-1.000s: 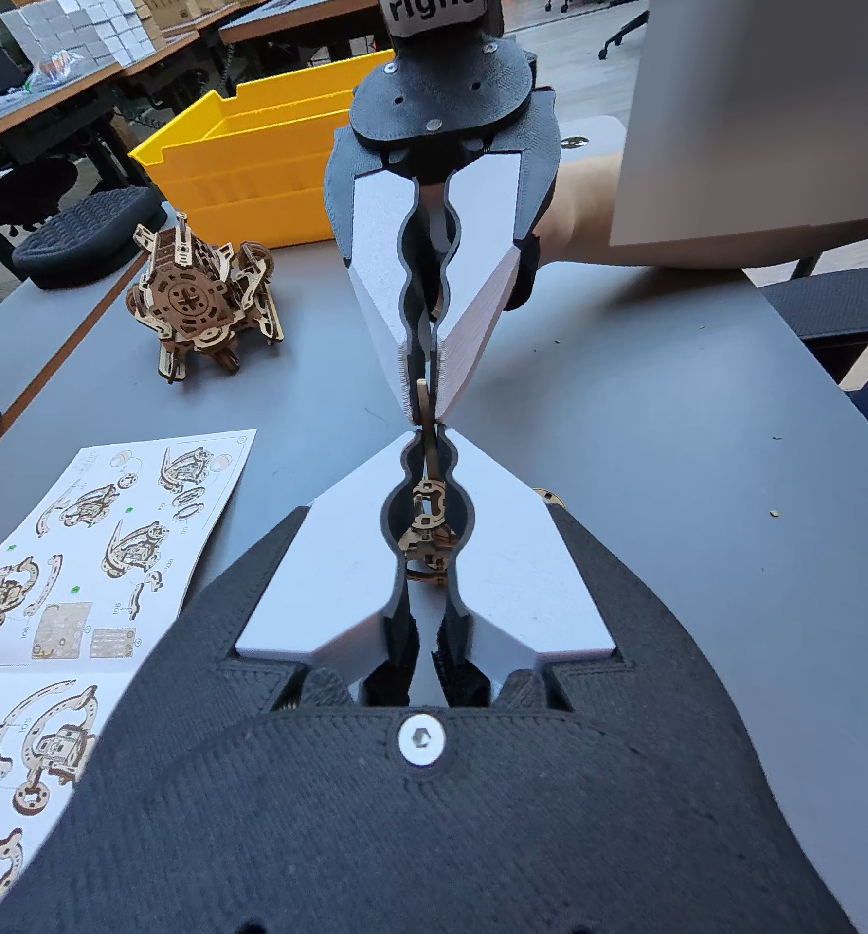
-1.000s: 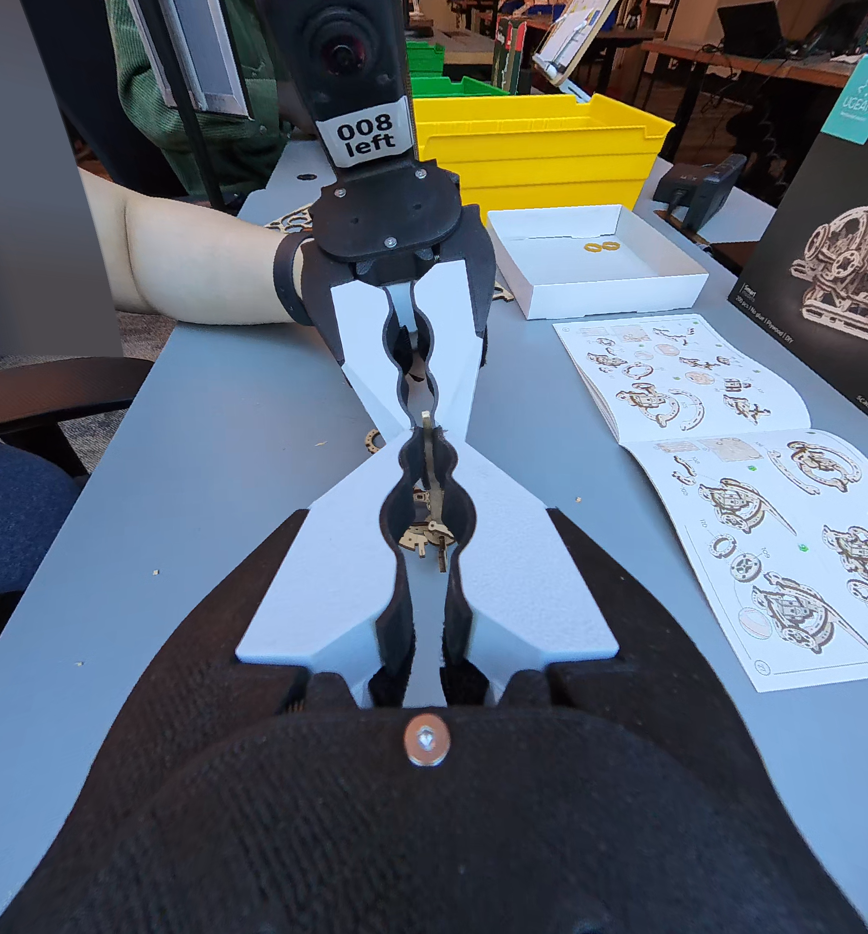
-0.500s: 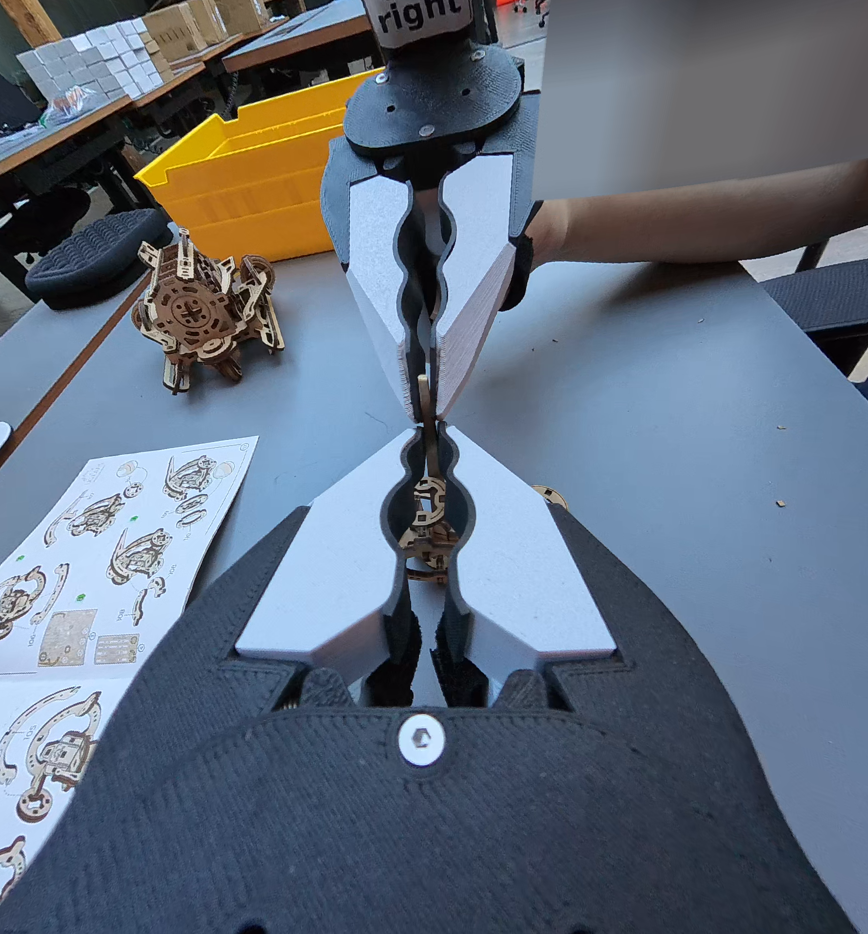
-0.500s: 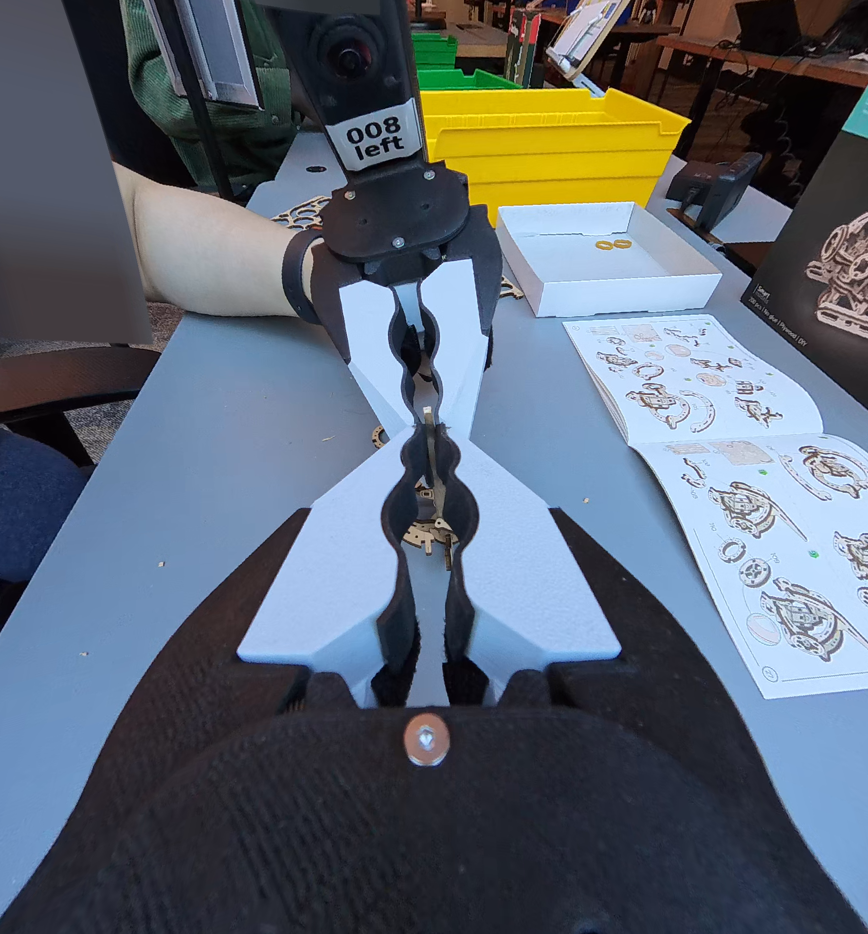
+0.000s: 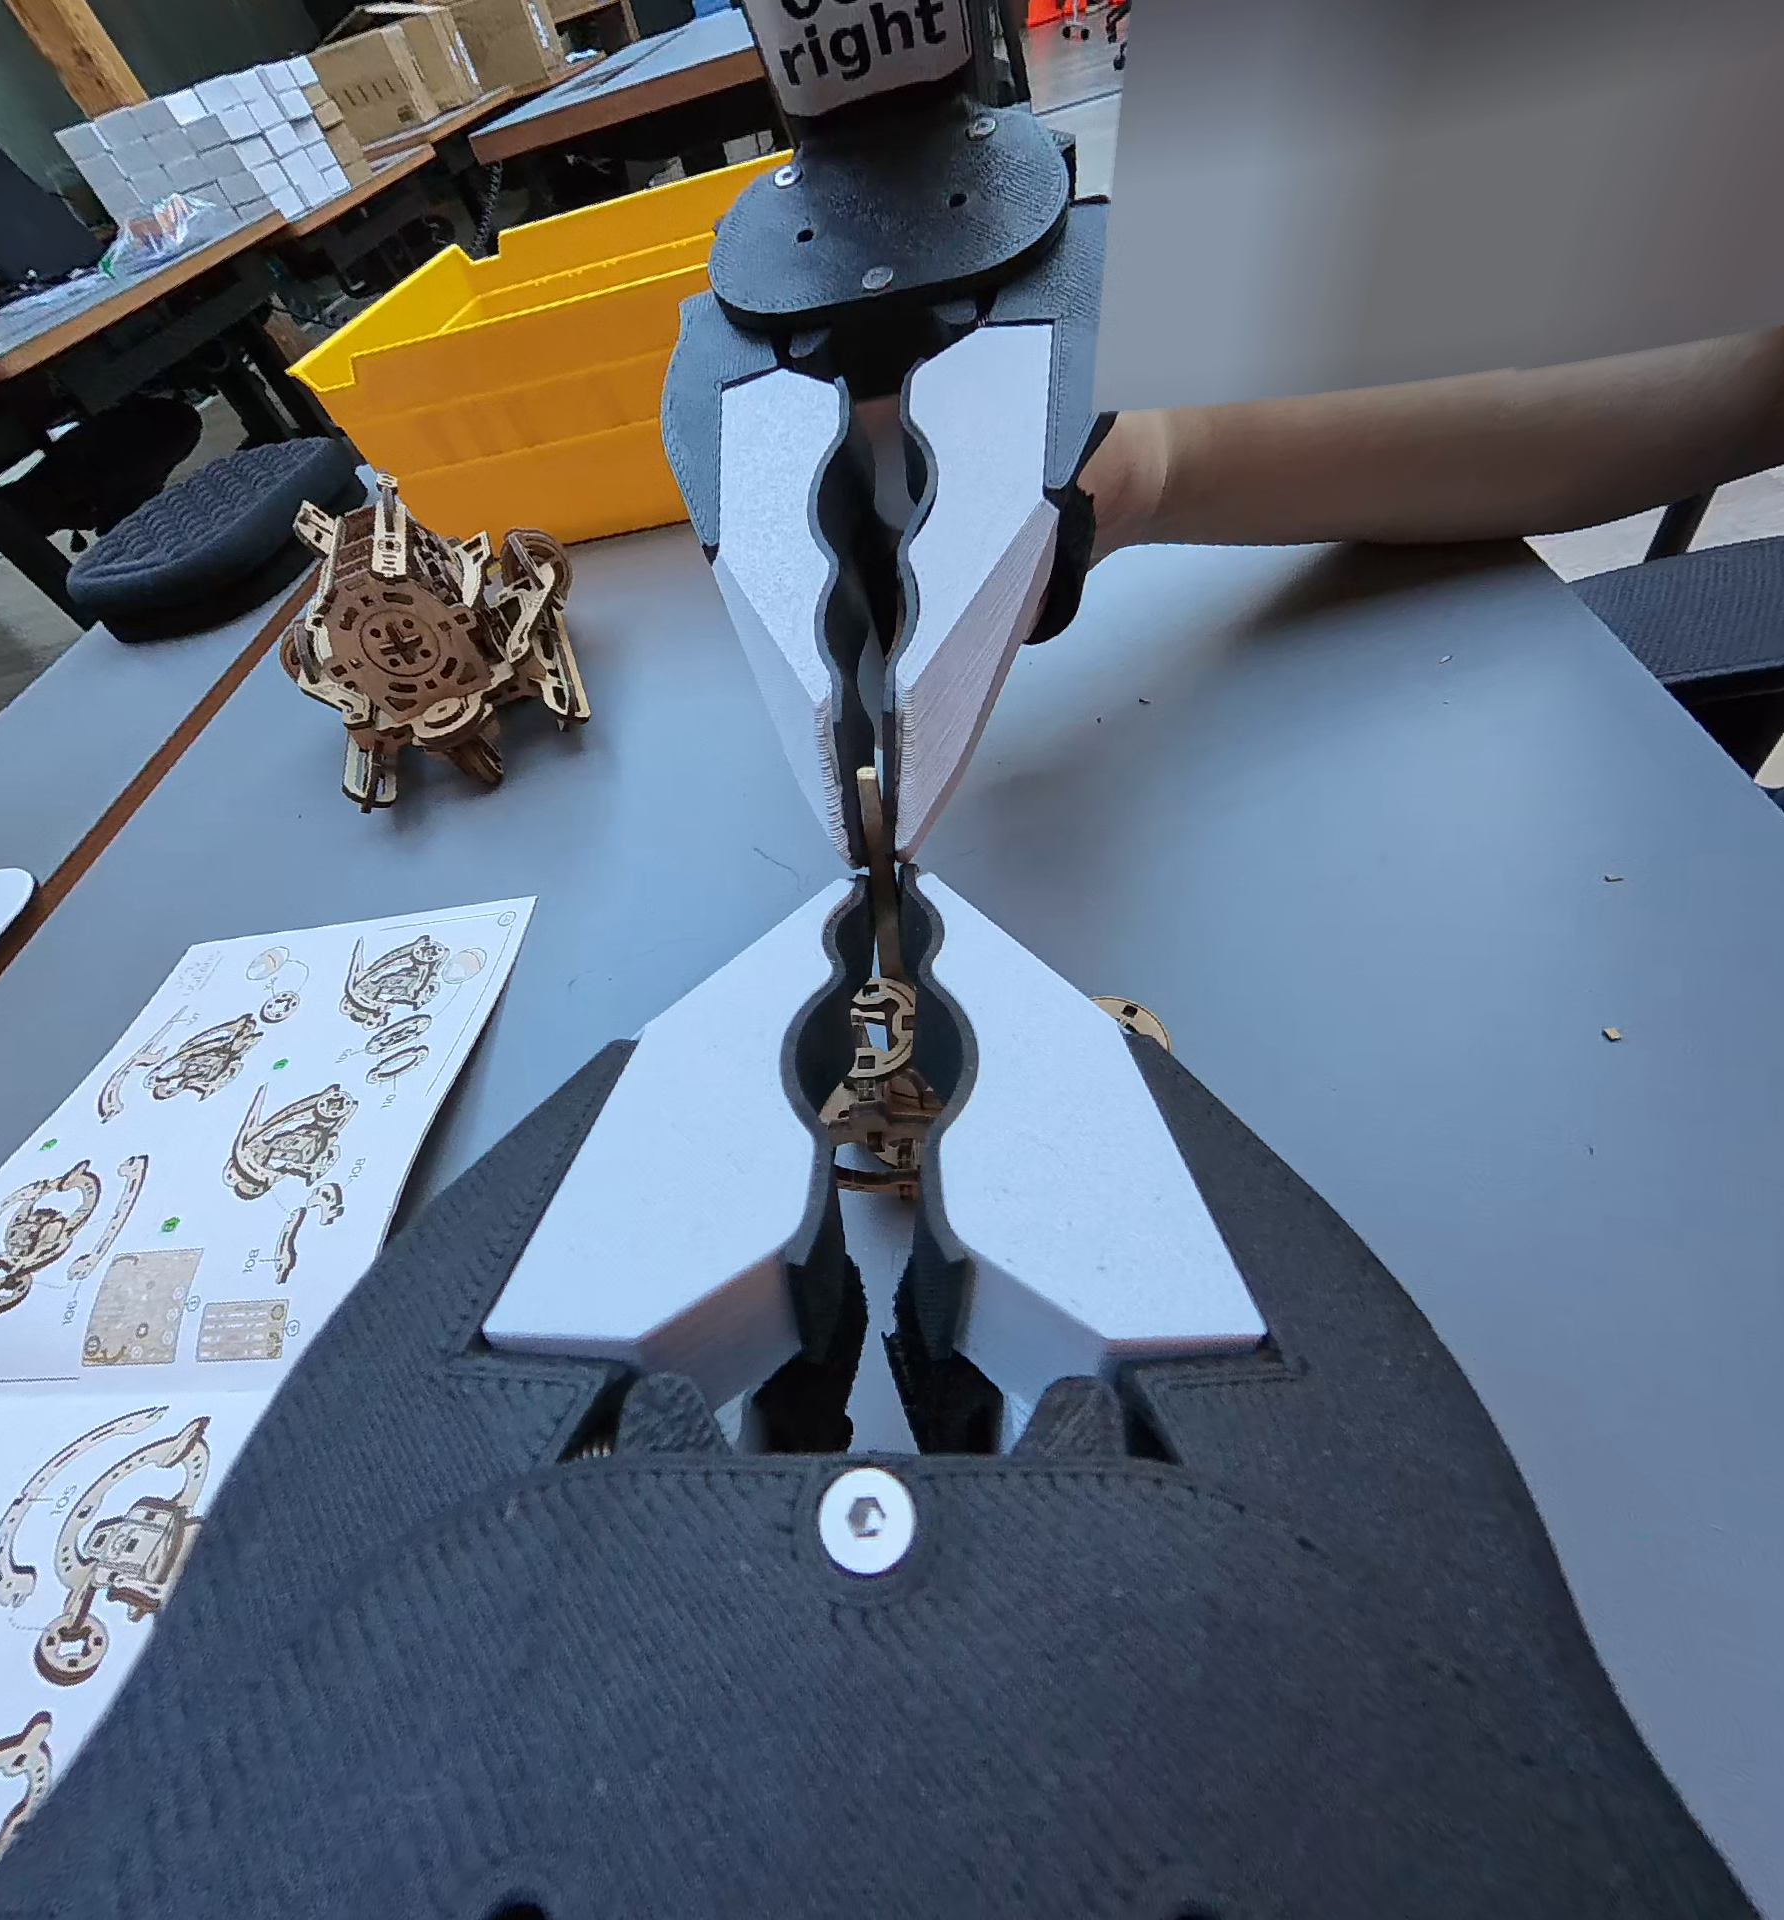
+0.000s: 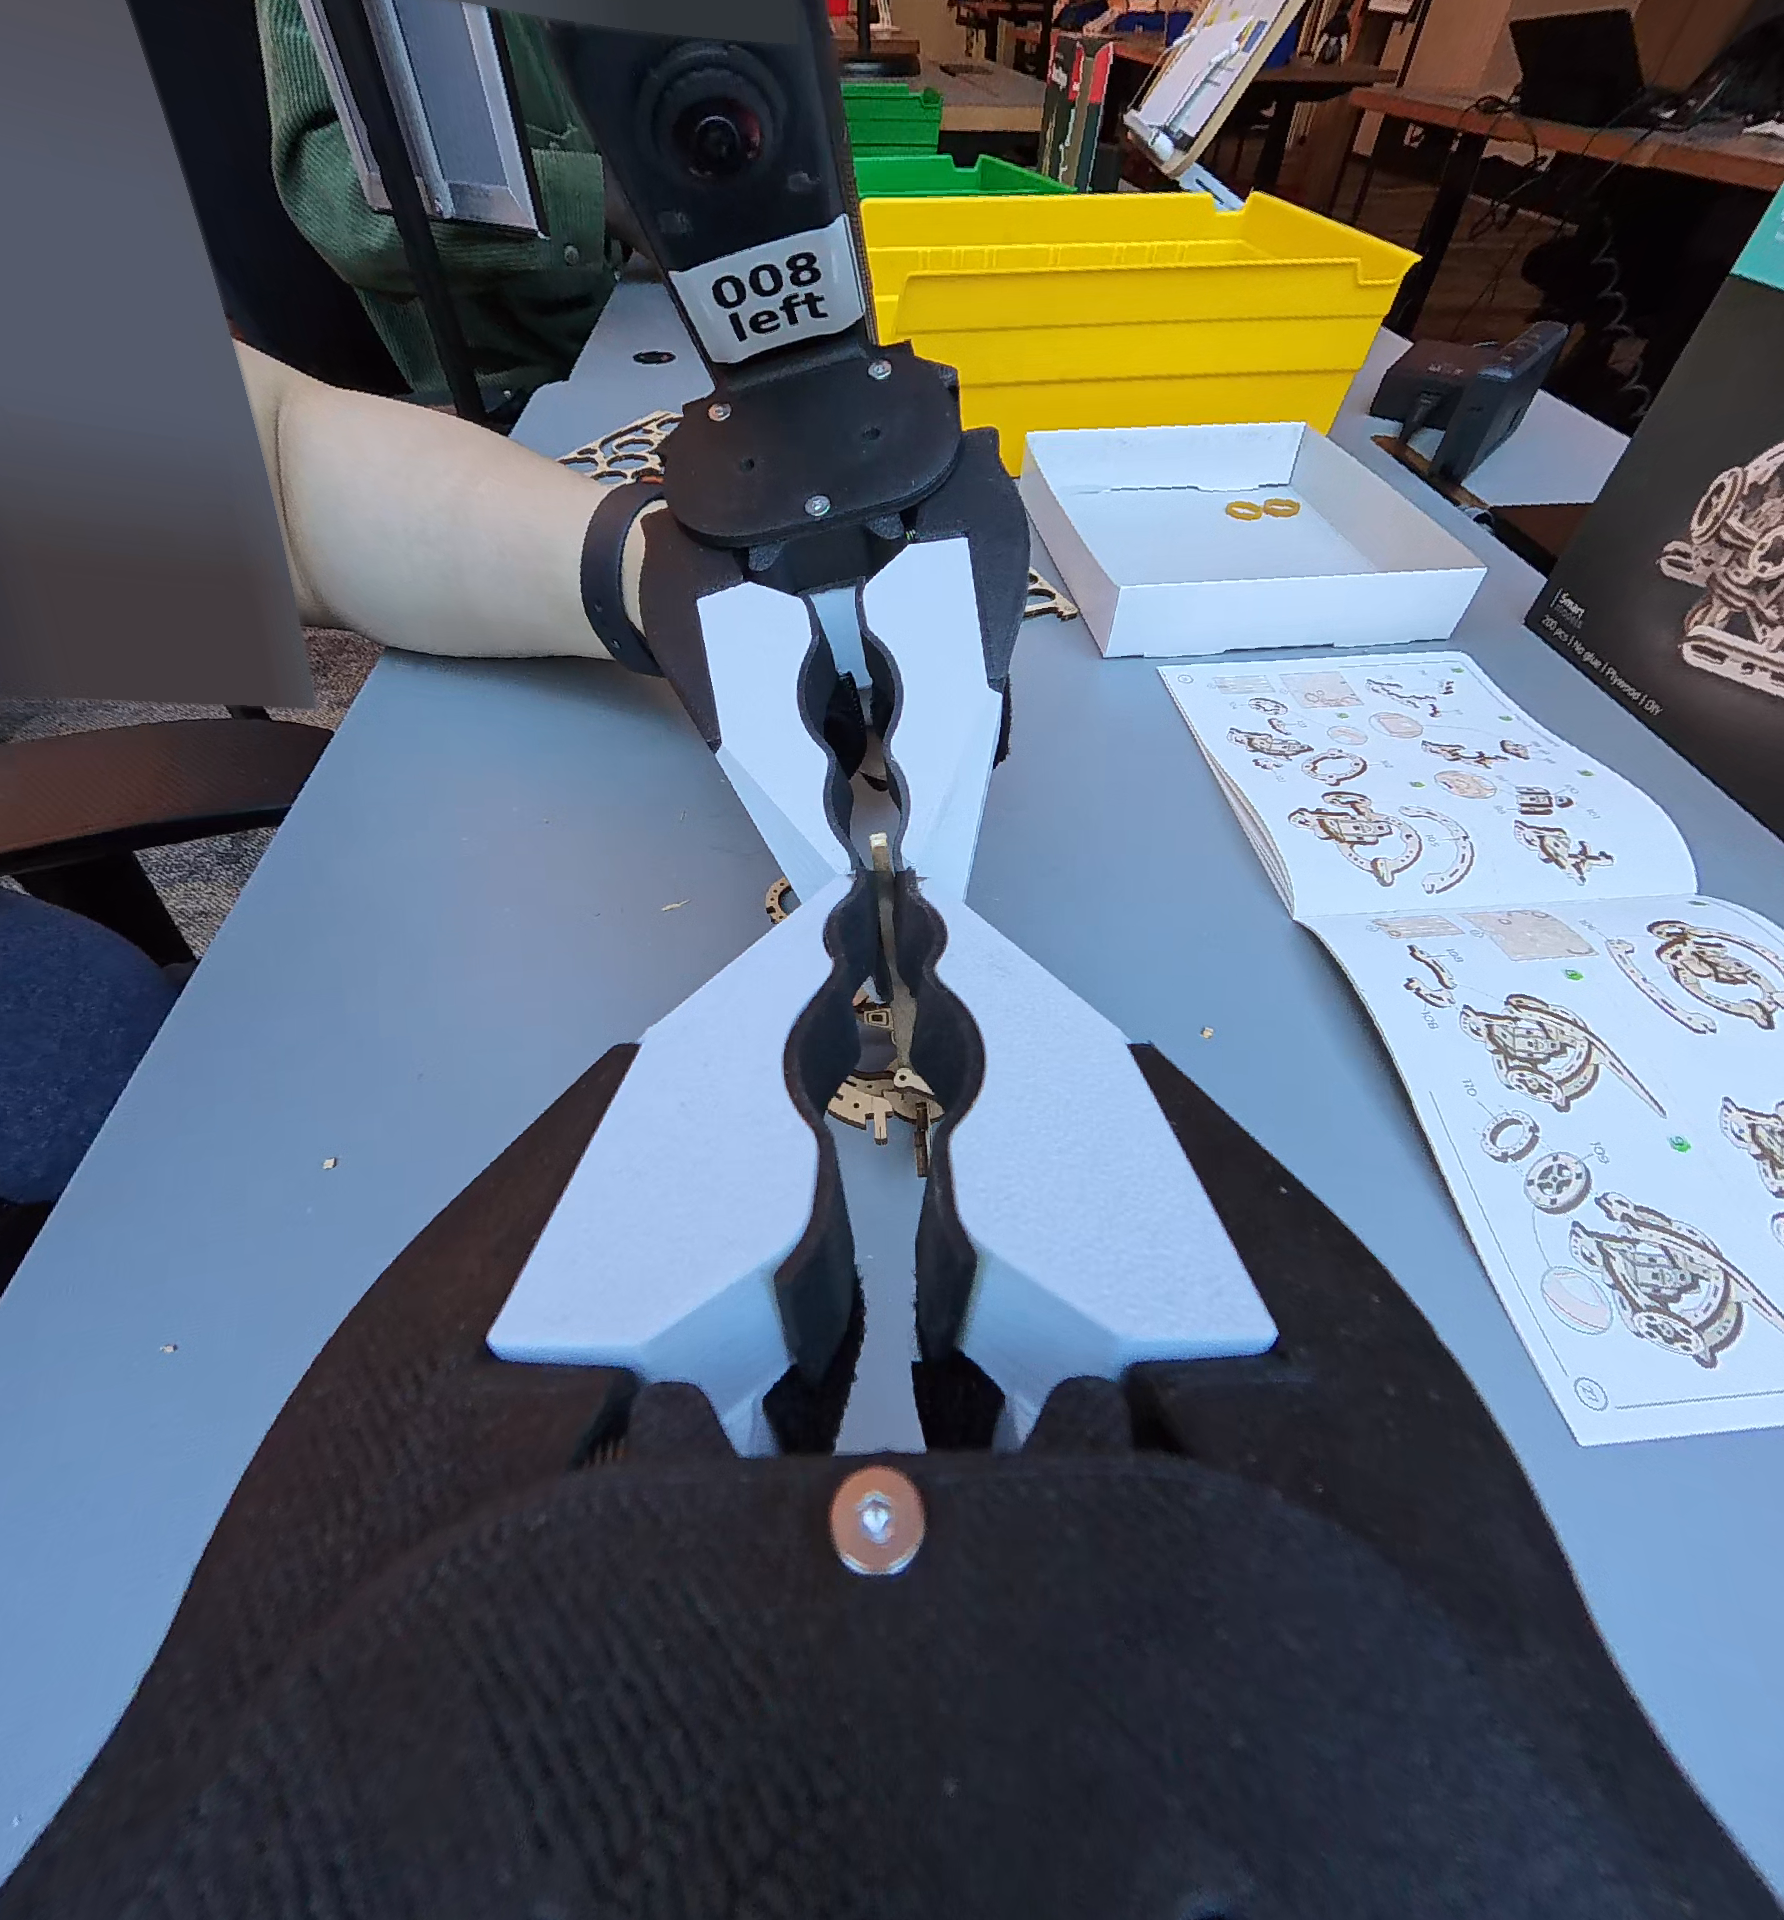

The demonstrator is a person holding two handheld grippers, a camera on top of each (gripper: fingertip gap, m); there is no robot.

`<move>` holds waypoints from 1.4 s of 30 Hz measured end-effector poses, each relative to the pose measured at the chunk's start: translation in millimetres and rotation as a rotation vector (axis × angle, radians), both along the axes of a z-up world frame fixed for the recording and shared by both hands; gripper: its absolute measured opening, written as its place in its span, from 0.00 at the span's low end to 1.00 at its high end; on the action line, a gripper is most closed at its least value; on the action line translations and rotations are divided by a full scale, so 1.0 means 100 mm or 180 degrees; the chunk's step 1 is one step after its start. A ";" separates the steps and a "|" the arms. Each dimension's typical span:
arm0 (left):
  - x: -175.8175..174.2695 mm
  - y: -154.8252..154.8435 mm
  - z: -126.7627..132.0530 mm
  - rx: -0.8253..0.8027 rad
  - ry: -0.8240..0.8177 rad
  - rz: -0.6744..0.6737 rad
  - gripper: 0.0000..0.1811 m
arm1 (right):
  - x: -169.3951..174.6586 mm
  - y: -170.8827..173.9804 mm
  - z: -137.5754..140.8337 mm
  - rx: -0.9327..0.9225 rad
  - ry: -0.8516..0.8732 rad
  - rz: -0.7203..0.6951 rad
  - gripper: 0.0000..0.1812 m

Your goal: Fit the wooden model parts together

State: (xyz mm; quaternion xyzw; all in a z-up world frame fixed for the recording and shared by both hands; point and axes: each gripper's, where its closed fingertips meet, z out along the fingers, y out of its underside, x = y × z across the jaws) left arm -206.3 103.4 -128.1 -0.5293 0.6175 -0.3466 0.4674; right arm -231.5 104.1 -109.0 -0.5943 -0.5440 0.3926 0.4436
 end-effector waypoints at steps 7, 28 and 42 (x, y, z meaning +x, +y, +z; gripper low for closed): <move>0.02 0.01 0.00 -0.0002 0.0015 0.0036 0.02 | 0.01 0.02 0.03 -0.0301 0.0204 -0.0010 0.02; 0.02 0.06 0.02 -0.0233 -0.0115 0.0110 0.02 | -0.03 0.09 0.05 -0.0283 0.0420 -0.0178 0.01; 0.02 0.09 0.03 -0.0377 -0.0128 0.0113 0.01 | -0.02 0.13 0.04 -0.0334 0.0416 -0.0190 0.01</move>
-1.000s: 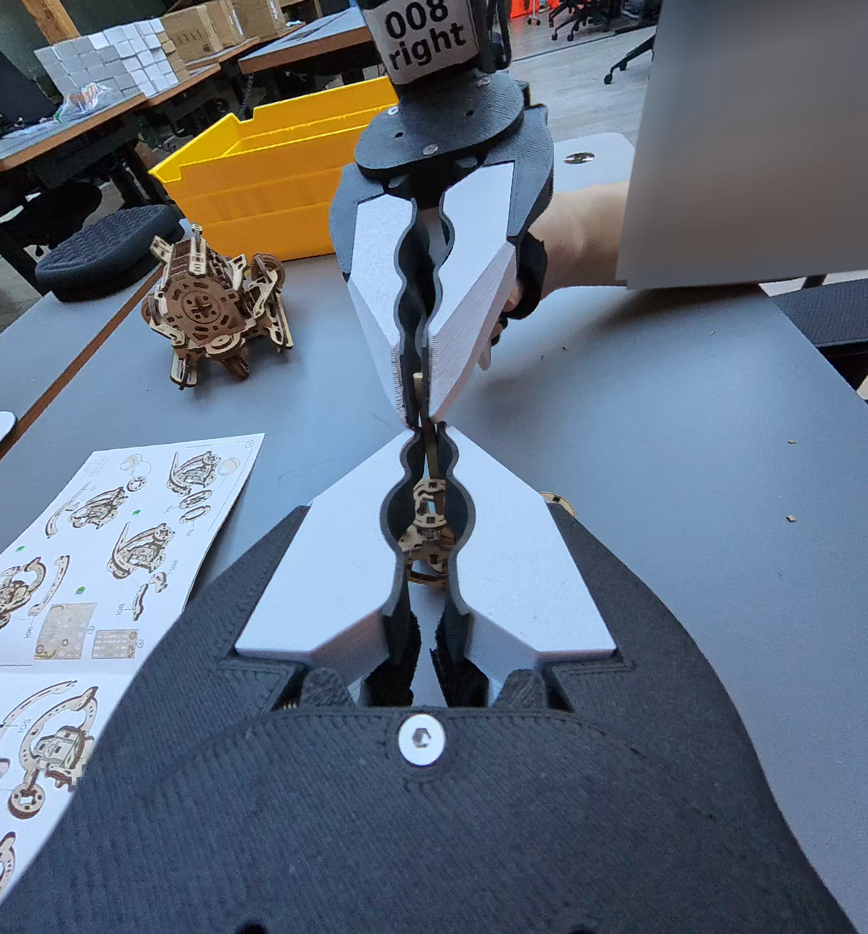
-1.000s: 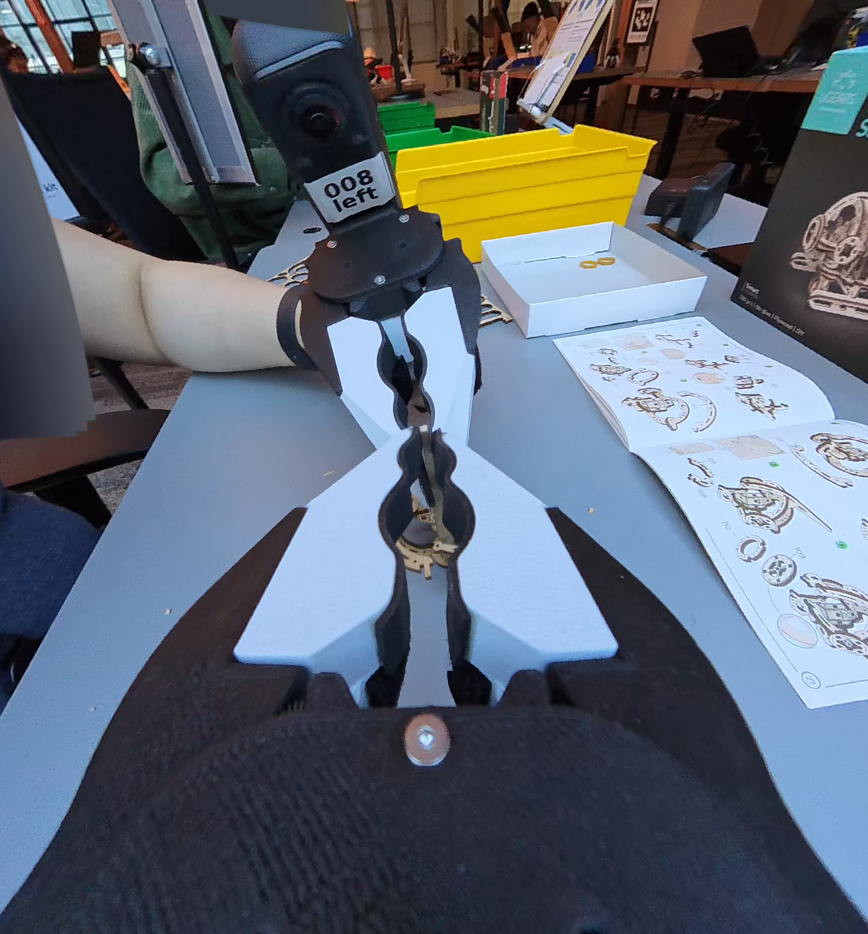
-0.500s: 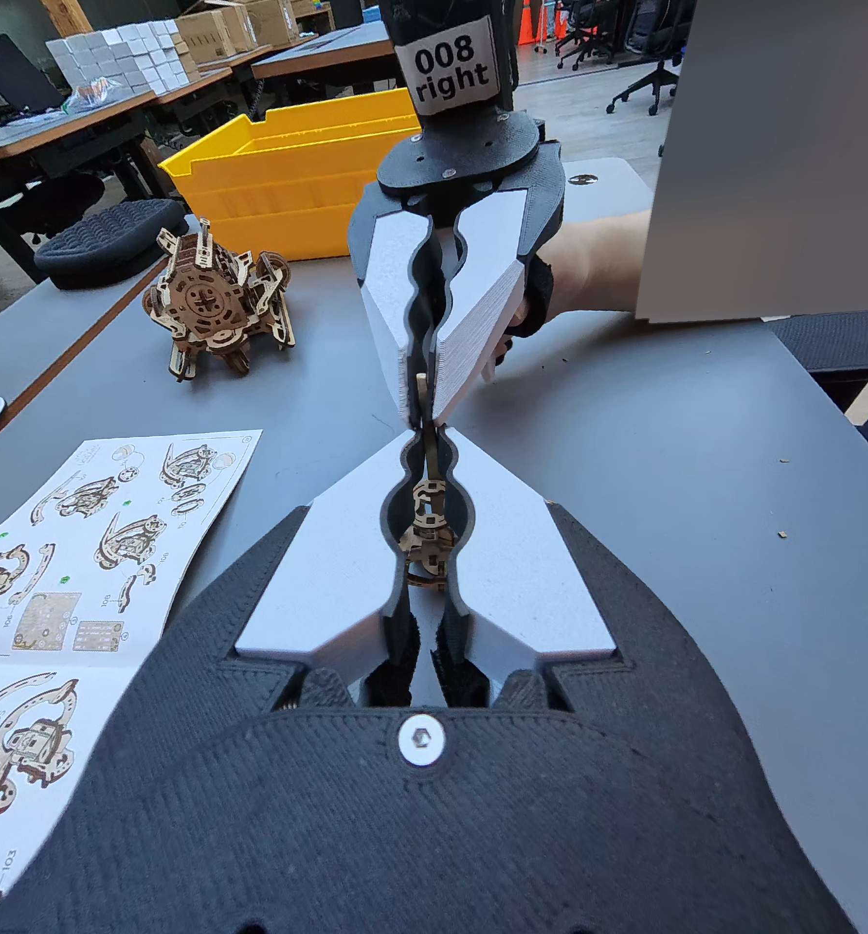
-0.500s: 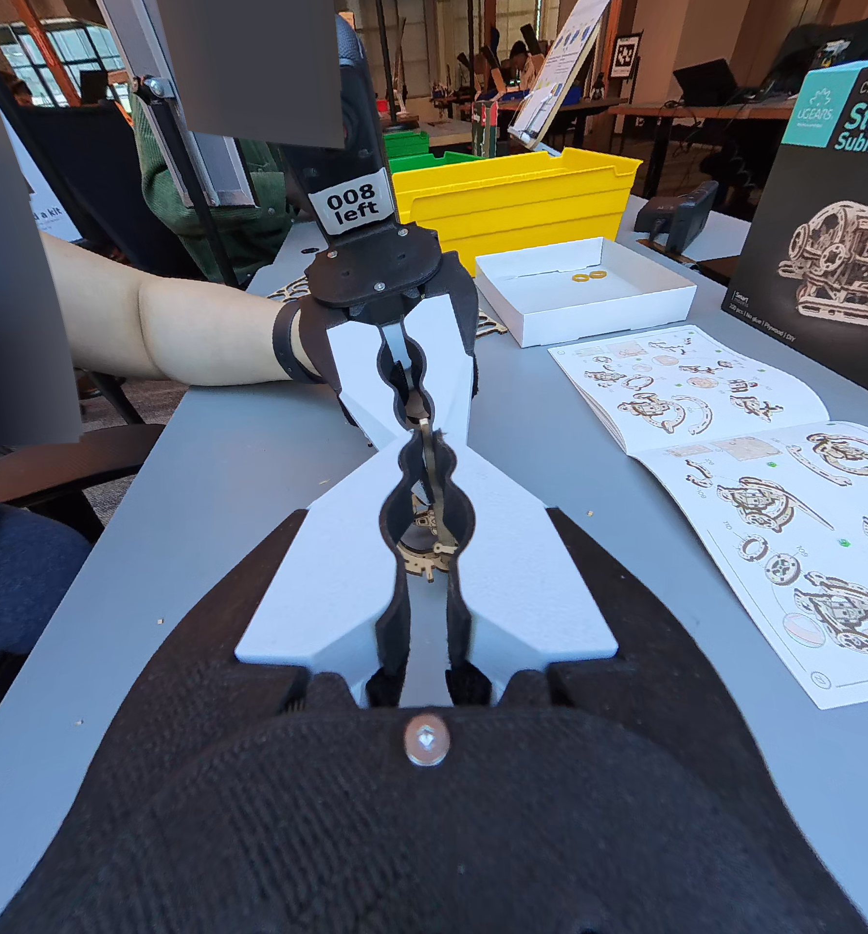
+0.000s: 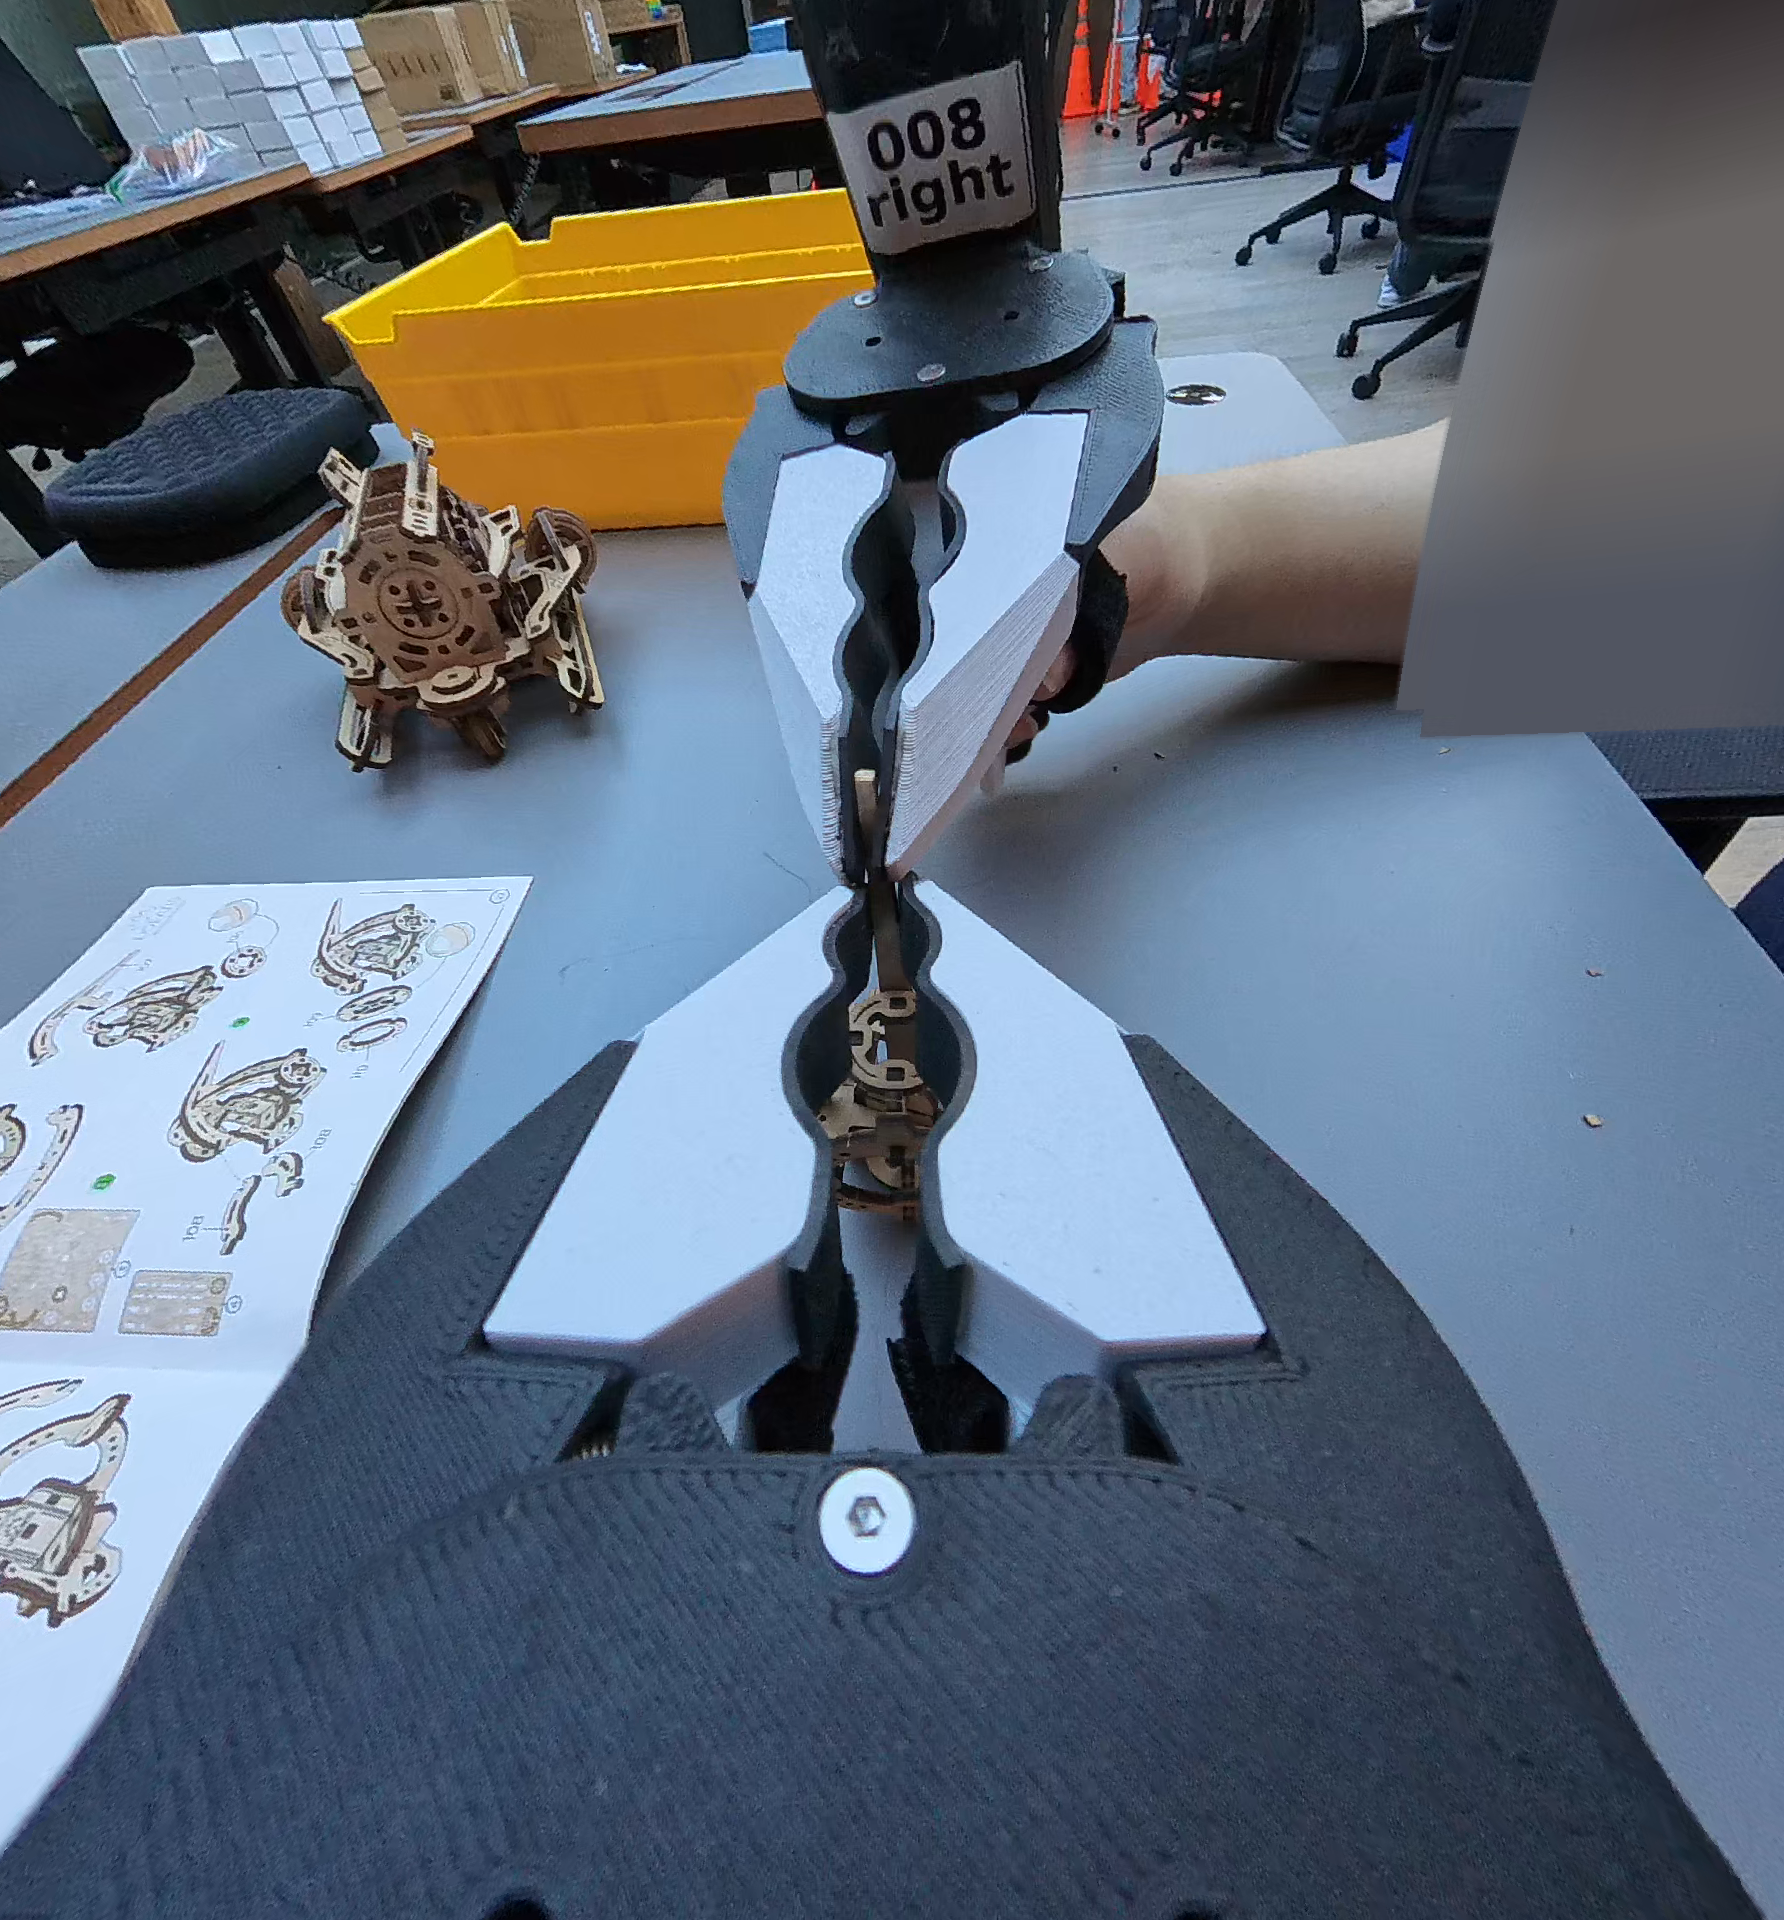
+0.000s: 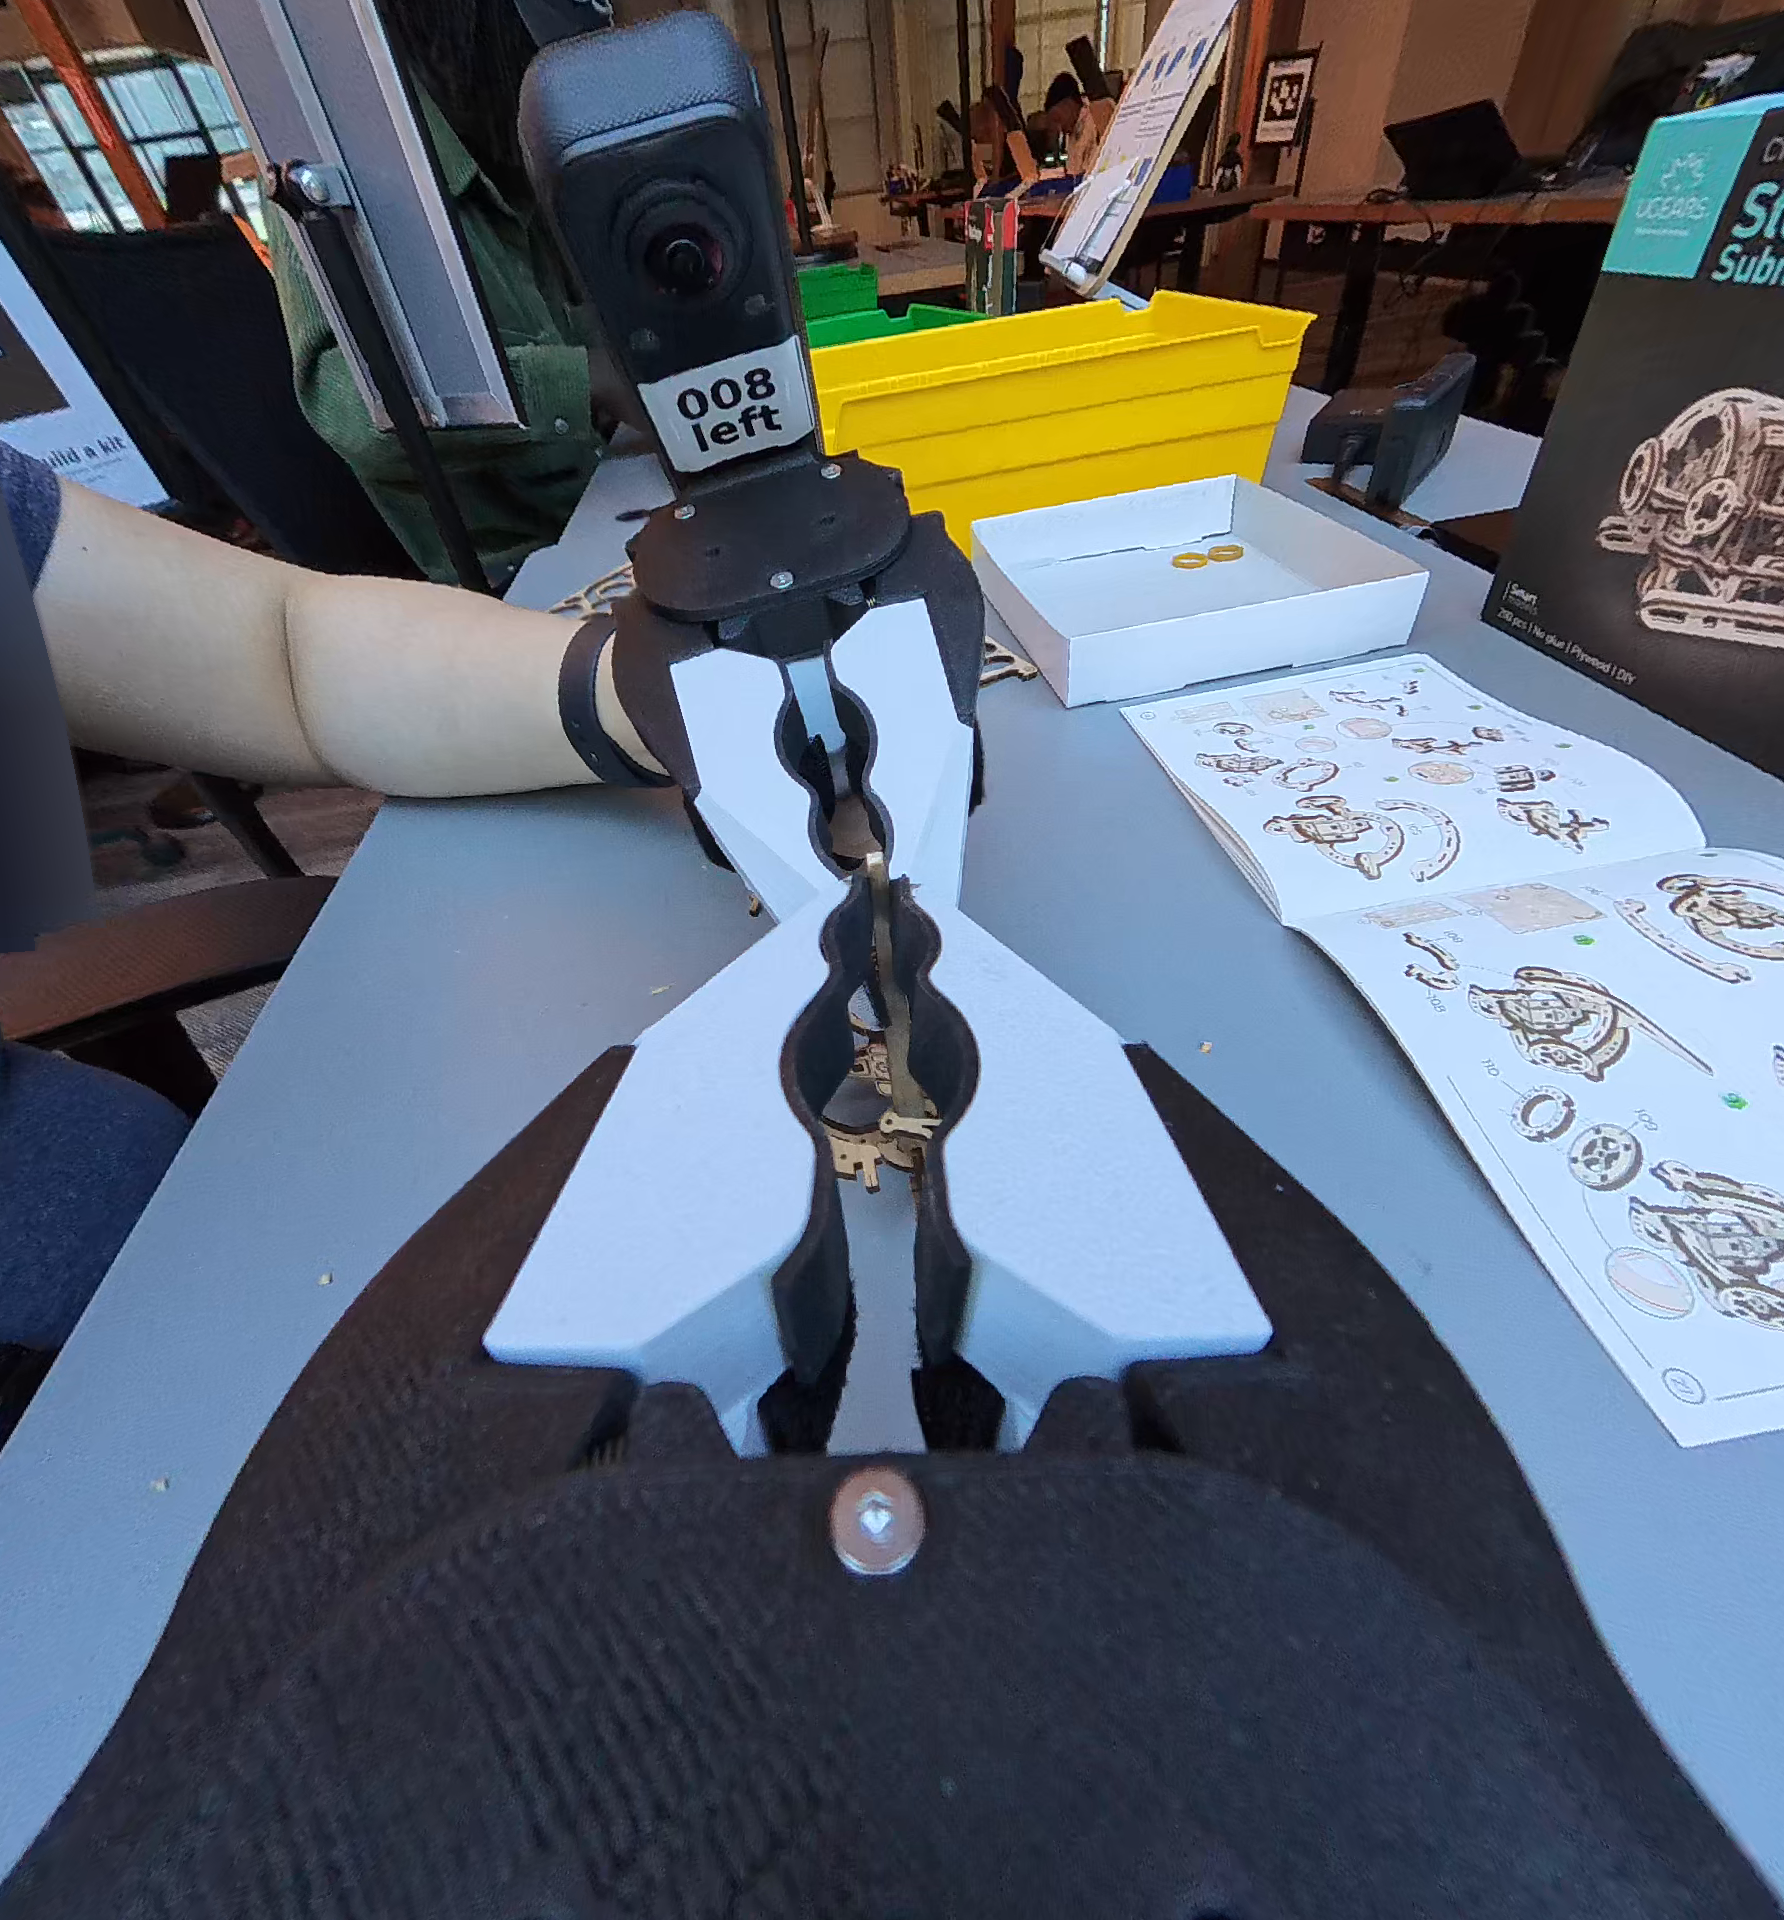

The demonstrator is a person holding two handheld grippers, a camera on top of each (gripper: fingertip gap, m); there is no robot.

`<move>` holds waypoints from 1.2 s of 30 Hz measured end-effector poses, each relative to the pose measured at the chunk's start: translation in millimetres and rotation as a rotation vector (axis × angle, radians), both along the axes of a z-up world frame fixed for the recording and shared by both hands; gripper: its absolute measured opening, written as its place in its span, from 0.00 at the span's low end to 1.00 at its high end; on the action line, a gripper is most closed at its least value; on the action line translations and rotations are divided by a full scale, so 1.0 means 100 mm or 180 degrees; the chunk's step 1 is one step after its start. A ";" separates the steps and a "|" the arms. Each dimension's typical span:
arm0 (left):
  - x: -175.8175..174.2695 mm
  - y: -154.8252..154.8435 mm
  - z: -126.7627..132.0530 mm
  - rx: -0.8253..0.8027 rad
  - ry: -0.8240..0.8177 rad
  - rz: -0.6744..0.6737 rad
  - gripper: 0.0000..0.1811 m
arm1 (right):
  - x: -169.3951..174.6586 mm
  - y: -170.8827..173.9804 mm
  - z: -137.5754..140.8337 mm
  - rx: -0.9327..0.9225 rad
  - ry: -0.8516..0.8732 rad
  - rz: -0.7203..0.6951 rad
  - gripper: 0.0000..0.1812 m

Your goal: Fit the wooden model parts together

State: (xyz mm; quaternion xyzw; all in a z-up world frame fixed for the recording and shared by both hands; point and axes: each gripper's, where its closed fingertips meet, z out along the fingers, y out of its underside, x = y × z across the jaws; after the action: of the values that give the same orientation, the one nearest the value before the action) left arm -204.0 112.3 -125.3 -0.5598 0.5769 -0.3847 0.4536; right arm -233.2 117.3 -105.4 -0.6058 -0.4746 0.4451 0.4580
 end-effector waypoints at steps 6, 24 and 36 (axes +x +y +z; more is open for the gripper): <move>-0.01 0.01 -0.01 0.0008 -0.0017 -0.0015 0.01 | -0.01 0.01 0.00 -0.0032 0.0041 -0.0018 0.01; -0.03 -0.01 -0.01 0.0141 -0.0114 0.0017 0.02 | -0.04 -0.03 0.04 0.0002 0.0073 0.0001 0.01; -0.03 -0.02 -0.01 0.0162 -0.0160 0.0053 0.02 | -0.04 -0.05 0.03 0.0035 0.0077 0.0033 0.01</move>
State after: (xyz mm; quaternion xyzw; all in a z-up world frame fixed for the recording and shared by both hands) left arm -206.9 110.4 -126.7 -0.5430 0.5703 -0.3800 0.4853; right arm -237.1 112.4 -102.1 -0.5953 -0.4746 0.4521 0.4646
